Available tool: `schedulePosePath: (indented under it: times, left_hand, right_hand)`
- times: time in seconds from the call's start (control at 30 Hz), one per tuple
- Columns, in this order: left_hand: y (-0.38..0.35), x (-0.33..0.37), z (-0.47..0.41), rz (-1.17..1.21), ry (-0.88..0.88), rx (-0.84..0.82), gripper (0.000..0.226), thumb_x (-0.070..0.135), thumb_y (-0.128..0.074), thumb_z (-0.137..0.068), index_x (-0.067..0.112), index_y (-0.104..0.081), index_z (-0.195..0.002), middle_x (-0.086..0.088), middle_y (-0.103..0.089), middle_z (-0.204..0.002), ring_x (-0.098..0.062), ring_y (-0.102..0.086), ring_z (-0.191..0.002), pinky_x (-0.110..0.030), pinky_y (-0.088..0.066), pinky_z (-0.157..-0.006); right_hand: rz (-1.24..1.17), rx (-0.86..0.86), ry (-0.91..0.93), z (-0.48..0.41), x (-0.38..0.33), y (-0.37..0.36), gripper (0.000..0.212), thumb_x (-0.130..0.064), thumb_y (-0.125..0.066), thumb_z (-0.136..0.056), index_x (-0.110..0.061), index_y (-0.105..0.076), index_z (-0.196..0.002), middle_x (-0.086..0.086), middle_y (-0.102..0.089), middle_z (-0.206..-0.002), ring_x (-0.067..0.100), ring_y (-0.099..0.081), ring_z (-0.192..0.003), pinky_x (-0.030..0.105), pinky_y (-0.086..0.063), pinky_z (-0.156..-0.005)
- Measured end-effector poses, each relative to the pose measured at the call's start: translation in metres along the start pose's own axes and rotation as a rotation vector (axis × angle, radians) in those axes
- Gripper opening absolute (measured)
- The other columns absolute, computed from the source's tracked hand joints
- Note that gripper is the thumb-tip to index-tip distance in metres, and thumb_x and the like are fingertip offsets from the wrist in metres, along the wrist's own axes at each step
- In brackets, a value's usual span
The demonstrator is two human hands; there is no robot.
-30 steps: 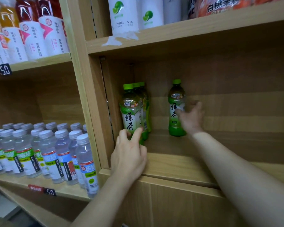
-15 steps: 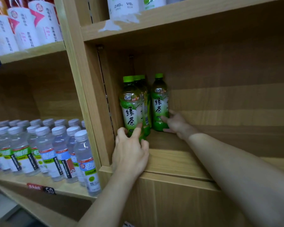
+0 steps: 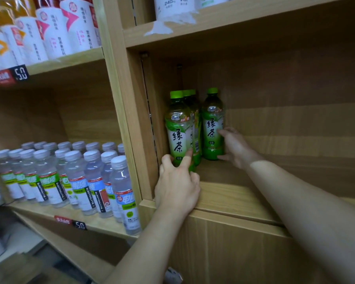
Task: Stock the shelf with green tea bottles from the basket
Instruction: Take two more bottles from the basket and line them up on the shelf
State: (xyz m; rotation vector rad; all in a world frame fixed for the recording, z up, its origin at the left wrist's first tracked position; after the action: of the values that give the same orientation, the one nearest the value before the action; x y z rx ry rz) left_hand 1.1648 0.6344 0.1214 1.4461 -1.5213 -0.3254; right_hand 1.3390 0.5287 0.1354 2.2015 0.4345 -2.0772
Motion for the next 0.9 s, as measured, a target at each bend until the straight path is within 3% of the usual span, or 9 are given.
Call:
schedulePosePath:
  times: [0.1,0.27,0.47,0.53,0.63,0.73,0.8,0.9]
  left_hand:
    - [0.0,-0.002,0.001,-0.011,0.011,-0.01,0.057,0.03,-0.042,-0.092,0.046,-0.024,-0.144,-0.005,-0.027,-0.135,-0.026,-0.034,-0.128,-0.043,-0.046,-0.093]
    - [0.002,-0.001,0.002,-0.019,0.004,-0.01,0.057,0.031,-0.044,-0.092,0.046,-0.025,-0.144,-0.005,-0.028,-0.135,-0.026,-0.034,-0.128,-0.042,-0.046,-0.092]
    - [0.003,-0.006,0.001,0.054,-0.005,0.033,0.051,0.039,-0.048,-0.091,0.045,-0.034,-0.14,-0.005,-0.034,-0.128,-0.026,-0.044,-0.121,-0.042,-0.047,-0.087]
    - [0.002,-0.006,0.001,0.083,-0.018,0.04,0.05,0.042,-0.05,-0.091,0.044,-0.037,-0.139,-0.006,-0.036,-0.126,-0.027,-0.047,-0.117,-0.041,-0.048,-0.086]
    - [0.004,-0.007,0.0,0.11,-0.017,0.017,0.05,0.043,-0.053,-0.09,0.041,-0.041,-0.138,-0.008,-0.038,-0.128,-0.028,-0.049,-0.116,-0.038,-0.048,-0.089]
    - [0.013,-0.001,0.0,0.068,0.009,-0.066,0.051,0.03,-0.054,-0.09,0.036,-0.043,-0.139,-0.014,-0.037,-0.141,-0.03,-0.045,-0.125,-0.034,-0.04,-0.1]
    - [0.027,0.017,0.002,0.036,-0.018,-0.074,0.051,0.022,-0.055,-0.087,0.034,-0.049,-0.136,-0.014,-0.04,-0.142,-0.029,-0.044,-0.128,-0.032,-0.036,-0.102]
    - [0.052,0.057,0.017,0.283,-0.086,-0.031,0.033,0.01,-0.055,-0.085,0.029,-0.068,-0.108,0.003,-0.059,-0.118,-0.013,-0.056,-0.11,-0.02,-0.039,-0.092]
  right_hand:
    - [0.09,0.015,0.042,0.006,-0.007,0.004,0.045,-0.037,-0.049,-0.097,-0.027,-0.038,-0.139,0.003,-0.044,-0.139,0.025,-0.044,-0.116,0.051,-0.05,-0.092]
    - [0.156,-0.111,0.015,0.023,-0.009,-0.001,0.057,-0.045,-0.052,-0.094,-0.033,-0.032,-0.146,0.001,-0.036,-0.151,0.026,-0.038,-0.135,0.05,-0.051,-0.088]
    - [0.135,-0.25,0.002,0.063,-0.021,-0.003,0.058,-0.039,-0.057,-0.093,-0.032,-0.032,-0.146,-0.002,-0.033,-0.154,0.025,-0.039,-0.136,0.049,-0.051,-0.093]
    - [0.178,-0.222,0.039,0.076,-0.02,0.001,0.056,-0.034,-0.057,-0.094,-0.031,-0.035,-0.145,0.001,-0.038,-0.15,0.024,-0.045,-0.131,0.045,-0.052,-0.091]
    - [0.439,-0.132,0.211,0.095,-0.028,0.019,0.05,-0.027,-0.057,-0.094,-0.026,-0.042,-0.141,0.003,-0.047,-0.142,0.023,-0.056,-0.115,0.035,-0.052,-0.084]
    - [0.696,-0.106,0.413,0.126,-0.052,0.044,0.037,-0.022,-0.058,-0.093,-0.022,-0.054,-0.13,0.0,-0.062,-0.12,0.015,-0.061,-0.106,0.032,-0.05,-0.093]
    - [0.738,-0.126,0.447,0.152,-0.068,0.063,0.029,-0.021,-0.059,-0.093,-0.023,-0.061,-0.122,-0.007,-0.066,-0.108,0.007,-0.063,-0.099,0.027,-0.051,-0.092]
    - [0.696,-0.128,0.355,0.191,-0.091,0.092,0.02,-0.023,-0.059,-0.091,-0.032,-0.066,-0.108,-0.01,-0.07,-0.098,0.002,-0.065,-0.095,0.023,-0.053,-0.086]
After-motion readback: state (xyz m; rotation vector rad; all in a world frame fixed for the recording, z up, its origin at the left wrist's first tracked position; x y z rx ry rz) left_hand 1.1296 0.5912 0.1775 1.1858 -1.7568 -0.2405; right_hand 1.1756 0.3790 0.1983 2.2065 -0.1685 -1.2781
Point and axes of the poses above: each hand's wrist, its own z-axis away from the middle knuckle, its own y-axis out of the back of the hand, x = y × z, the point moved 5 cm from there along -z, towards the middle knuckle
